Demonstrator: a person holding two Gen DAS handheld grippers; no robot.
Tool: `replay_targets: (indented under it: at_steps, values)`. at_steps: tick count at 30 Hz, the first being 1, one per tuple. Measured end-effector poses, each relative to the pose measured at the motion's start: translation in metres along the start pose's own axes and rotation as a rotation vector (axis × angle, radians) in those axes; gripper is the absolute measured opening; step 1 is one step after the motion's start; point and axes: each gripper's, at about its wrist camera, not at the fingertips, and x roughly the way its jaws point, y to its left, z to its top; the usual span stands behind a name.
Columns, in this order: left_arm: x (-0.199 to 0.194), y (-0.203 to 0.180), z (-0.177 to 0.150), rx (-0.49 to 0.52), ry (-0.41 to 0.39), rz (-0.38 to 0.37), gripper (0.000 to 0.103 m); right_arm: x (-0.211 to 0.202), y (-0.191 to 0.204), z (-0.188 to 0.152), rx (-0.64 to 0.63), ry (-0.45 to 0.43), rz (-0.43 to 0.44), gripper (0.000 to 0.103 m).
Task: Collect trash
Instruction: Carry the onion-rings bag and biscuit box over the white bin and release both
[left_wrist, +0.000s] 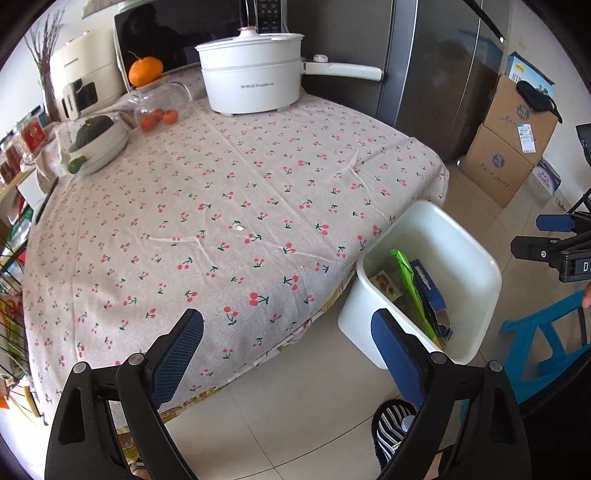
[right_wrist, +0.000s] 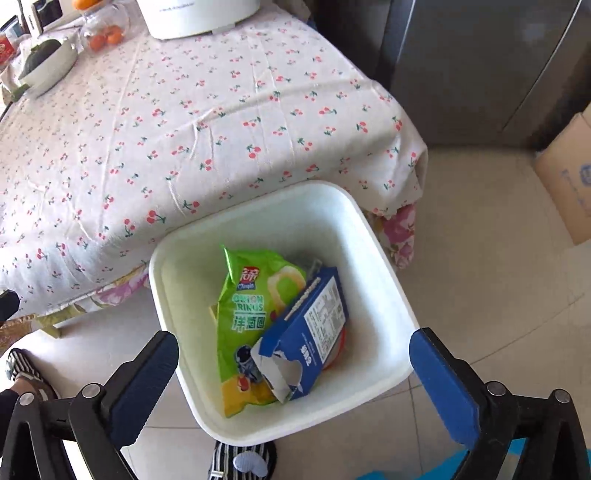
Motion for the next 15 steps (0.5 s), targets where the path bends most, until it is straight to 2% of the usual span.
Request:
replay_targets:
  at_steps: [5, 13, 15]
  values:
    - [-0.030, 0.011, -0.005, -0.041, -0.067, 0.062, 0.098, -0.033, 0.022, -0.013, 0.031, -0.132, 0.002, 0.102]
    - [-0.071, 0.017, -0.014, -0.097, -0.180, 0.093, 0.099, -0.074, 0.056, -0.040, 0.056, -0.353, 0.006, 0.103]
    - [-0.078, 0.016, -0.017, -0.111, -0.207, 0.091, 0.099, -0.081, 0.063, -0.044, 0.059, -0.404, -0.019, 0.103]
